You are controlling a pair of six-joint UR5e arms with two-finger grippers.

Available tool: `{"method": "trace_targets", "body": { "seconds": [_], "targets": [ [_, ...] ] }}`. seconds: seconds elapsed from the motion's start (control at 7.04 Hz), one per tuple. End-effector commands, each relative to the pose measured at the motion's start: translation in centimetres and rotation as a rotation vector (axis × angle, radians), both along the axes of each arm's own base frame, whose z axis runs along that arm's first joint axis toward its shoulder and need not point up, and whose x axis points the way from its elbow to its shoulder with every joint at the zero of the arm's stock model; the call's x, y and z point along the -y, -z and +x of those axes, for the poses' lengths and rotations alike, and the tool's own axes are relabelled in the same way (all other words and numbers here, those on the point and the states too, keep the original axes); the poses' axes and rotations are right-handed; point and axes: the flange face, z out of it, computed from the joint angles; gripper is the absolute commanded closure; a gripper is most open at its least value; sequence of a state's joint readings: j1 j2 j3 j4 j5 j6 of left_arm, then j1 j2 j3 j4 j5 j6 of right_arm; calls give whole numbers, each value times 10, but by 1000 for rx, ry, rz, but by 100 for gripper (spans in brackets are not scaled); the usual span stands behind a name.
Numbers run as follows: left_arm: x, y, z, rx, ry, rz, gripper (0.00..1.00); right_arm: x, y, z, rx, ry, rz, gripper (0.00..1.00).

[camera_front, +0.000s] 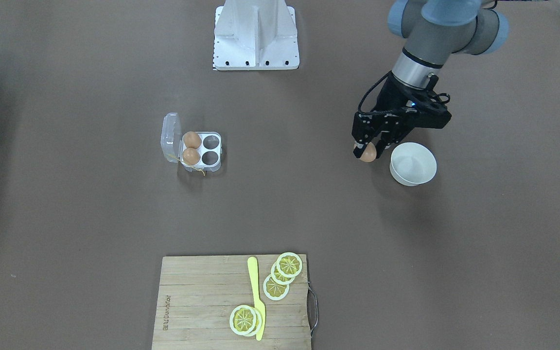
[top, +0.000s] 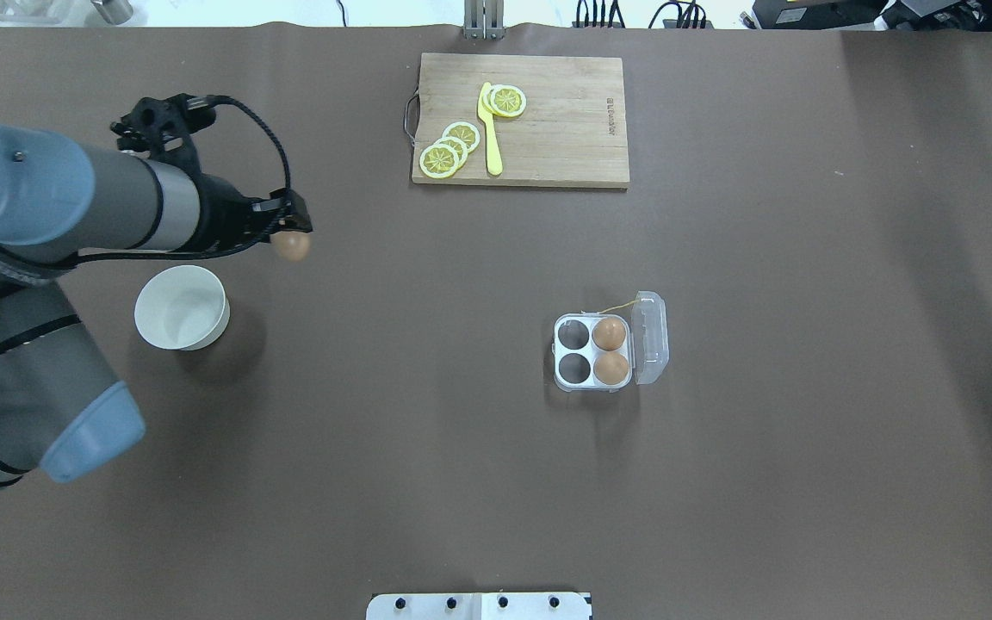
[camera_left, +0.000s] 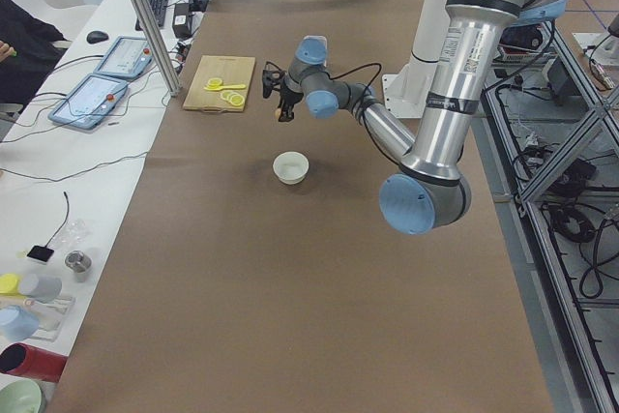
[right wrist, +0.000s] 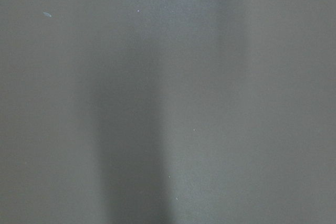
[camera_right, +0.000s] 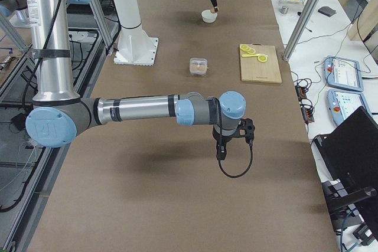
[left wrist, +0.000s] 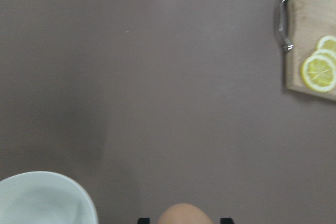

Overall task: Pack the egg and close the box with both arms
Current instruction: 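Lift the egg with the left gripper and carry it toward the egg box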

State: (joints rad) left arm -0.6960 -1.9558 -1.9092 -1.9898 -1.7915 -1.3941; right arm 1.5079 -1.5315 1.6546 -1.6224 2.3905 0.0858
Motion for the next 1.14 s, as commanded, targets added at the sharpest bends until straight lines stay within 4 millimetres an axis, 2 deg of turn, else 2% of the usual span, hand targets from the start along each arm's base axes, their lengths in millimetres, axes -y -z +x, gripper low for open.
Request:
{"method": "trace_targets", "body": {
  "seconds": [0.0, 0.14, 0.28, 0.57, 0.99],
  "targets": [
    [-44, 66, 91, -64, 16, 84, 100, -1, 5, 0, 0, 0, 7, 0],
    [-63, 78, 147, -41, 55, 113, 100, 0, 3, -1, 3, 2, 5, 0],
    [-64, 77, 175, -29, 94, 102, 100, 2, 8, -1, 9, 2, 9, 0],
    [-76, 103, 217, -60, 154, 123, 100, -1, 6, -2, 17, 3, 4, 0],
    [-74, 106, 271, -169, 135, 152, 100, -1, 9, -1, 15, 2, 11, 0]
  ]
}}
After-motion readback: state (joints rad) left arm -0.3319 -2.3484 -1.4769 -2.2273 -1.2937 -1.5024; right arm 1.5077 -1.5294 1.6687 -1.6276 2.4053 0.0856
